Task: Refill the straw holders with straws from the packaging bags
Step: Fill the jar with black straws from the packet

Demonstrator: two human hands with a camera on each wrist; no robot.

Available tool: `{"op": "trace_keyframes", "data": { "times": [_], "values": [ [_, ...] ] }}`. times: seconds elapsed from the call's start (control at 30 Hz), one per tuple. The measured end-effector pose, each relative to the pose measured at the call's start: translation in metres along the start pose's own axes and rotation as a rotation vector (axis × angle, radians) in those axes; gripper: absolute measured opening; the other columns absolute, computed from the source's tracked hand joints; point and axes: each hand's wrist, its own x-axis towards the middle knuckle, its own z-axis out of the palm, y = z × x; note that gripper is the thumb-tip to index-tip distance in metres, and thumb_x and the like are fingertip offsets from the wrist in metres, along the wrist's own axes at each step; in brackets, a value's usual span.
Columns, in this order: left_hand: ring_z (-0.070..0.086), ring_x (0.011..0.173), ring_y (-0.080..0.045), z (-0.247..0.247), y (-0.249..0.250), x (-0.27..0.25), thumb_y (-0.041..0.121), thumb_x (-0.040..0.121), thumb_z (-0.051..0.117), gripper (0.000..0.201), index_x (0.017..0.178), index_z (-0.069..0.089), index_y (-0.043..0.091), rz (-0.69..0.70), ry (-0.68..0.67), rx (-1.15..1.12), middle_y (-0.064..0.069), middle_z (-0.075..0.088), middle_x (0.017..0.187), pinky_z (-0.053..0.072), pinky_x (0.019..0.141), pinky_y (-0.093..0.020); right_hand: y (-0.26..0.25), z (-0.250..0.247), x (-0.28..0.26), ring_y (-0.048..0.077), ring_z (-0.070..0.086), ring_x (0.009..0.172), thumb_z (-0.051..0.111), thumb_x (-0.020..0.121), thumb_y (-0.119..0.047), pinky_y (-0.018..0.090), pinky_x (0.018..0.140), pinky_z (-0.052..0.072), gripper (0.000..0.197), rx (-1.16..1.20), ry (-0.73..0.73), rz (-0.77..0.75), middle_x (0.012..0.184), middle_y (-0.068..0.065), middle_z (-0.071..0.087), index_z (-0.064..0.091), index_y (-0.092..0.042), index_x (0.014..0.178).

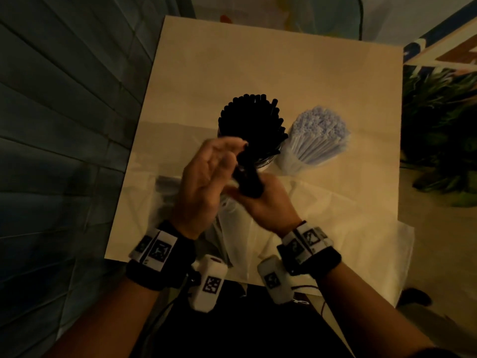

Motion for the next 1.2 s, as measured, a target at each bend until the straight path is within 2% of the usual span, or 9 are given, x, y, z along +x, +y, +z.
{"op": "trace_keyframes", "data": {
  "times": [0.07, 0.17, 0.3, 0.4, 0.57, 0.83, 0.97, 1.1, 1.2],
  "values": [
    [0.058, 0.119, -0.022, -0.009, -0.008, 0.010, 0.026, 0.099, 0.047, 0.038, 0.125, 0.051, -0.002, 0.021, 0.111, 0.032, -0.012, 0.061, 0.126, 0.048, 0.102, -0.043, -0.010, -0.020, 0.013, -0.003, 0.051, 0.048, 0.071, 0.089, -0.011, 0.012, 0.051, 0.039, 0.035, 0.127, 0.181, 0.020, 0.051, -0.019, 0.057, 0.058, -0.033, 0.065],
    [0.052, 0.126, -0.015, -0.019, -0.037, 0.021, 0.032, 0.090, 0.062, 0.048, 0.131, 0.049, 0.012, -0.073, 0.179, 0.132, -0.003, 0.054, 0.135, 0.043, 0.108, -0.046, -0.030, -0.045, 0.036, 0.015, 0.049, 0.048, 0.069, 0.088, -0.018, 0.030, 0.052, 0.039, 0.034, 0.308, 0.384, -0.054, 0.053, -0.006, 0.051, 0.051, -0.024, 0.060],
    [0.032, 0.140, -0.004, -0.019, -0.072, 0.031, 0.053, 0.070, 0.074, 0.097, 0.149, 0.029, 0.021, -0.194, 0.077, 0.231, 0.006, 0.032, 0.153, 0.030, 0.115, -0.024, -0.050, -0.060, 0.063, 0.020, 0.044, 0.044, 0.064, 0.093, -0.013, 0.034, 0.051, 0.038, 0.038, 0.438, 0.441, -0.169, 0.051, 0.002, 0.047, 0.048, -0.023, 0.059],
    [0.026, 0.141, -0.001, -0.009, -0.086, 0.037, 0.047, 0.060, 0.088, 0.120, 0.154, 0.014, 0.025, -0.193, 0.017, 0.282, 0.008, 0.019, 0.157, 0.030, 0.107, -0.007, -0.054, -0.054, 0.072, 0.022, 0.046, 0.045, 0.064, 0.094, -0.012, 0.035, 0.053, 0.040, 0.036, 0.402, 0.483, -0.202, 0.052, 0.004, 0.048, 0.048, -0.018, 0.062],
    [0.037, 0.142, -0.019, 0.000, -0.120, 0.064, 0.052, 0.050, 0.094, 0.132, 0.153, 0.017, 0.022, -0.089, 0.036, 0.348, 0.001, 0.032, 0.155, 0.041, 0.110, -0.047, -0.064, -0.053, 0.075, 0.023, 0.046, 0.045, 0.065, 0.093, -0.012, 0.037, 0.053, 0.041, 0.036, 0.443, 0.525, -0.256, 0.051, 0.004, 0.048, 0.049, -0.020, 0.062],
    [0.053, 0.128, -0.026, -0.004, -0.130, 0.089, 0.055, 0.047, 0.094, 0.118, 0.145, 0.039, 0.019, -0.103, -0.012, 0.388, -0.003, 0.055, 0.138, 0.049, 0.099, -0.048, -0.041, -0.038, 0.079, 0.011, 0.064, 0.065, 0.076, 0.085, -0.011, 0.020, 0.063, 0.050, 0.029, 0.240, 0.411, -0.104, 0.071, 0.014, 0.064, 0.059, 0.012, 0.079],
    [0.044, 0.134, -0.015, -0.003, -0.128, 0.082, 0.064, 0.046, 0.090, 0.122, 0.145, 0.029, 0.025, -0.150, 0.017, 0.407, -0.001, 0.044, 0.147, 0.045, 0.104, -0.037, -0.048, -0.044, 0.077, 0.013, 0.066, 0.084, 0.078, 0.082, -0.011, 0.026, 0.077, 0.053, 0.026, 0.220, 0.481, -0.189, 0.086, 0.005, 0.065, 0.060, 0.003, 0.094],
    [0.056, 0.125, -0.027, -0.007, -0.137, 0.095, 0.056, 0.040, 0.096, 0.123, 0.142, 0.041, 0.016, -0.165, 0.002, 0.428, -0.006, 0.055, 0.136, 0.053, 0.094, -0.048, -0.049, -0.051, 0.084, 0.023, 0.067, 0.077, 0.069, 0.089, -0.008, 0.040, 0.074, 0.056, 0.018, 0.122, 0.530, -0.278, 0.083, 0.010, 0.065, 0.061, -0.001, 0.104],
    [0.052, 0.129, -0.020, -0.006, -0.134, 0.091, 0.065, 0.040, 0.092, 0.126, 0.144, 0.035, 0.022, -0.186, 0.016, 0.408, -0.003, 0.051, 0.141, 0.049, 0.101, -0.041, -0.049, -0.052, 0.088, 0.022, 0.067, 0.069, 0.063, 0.094, -0.011, 0.036, 0.067, 0.055, 0.020, -0.012, 0.511, -0.357, 0.078, 0.010, 0.064, 0.058, -0.004, 0.113]
  ]
}}
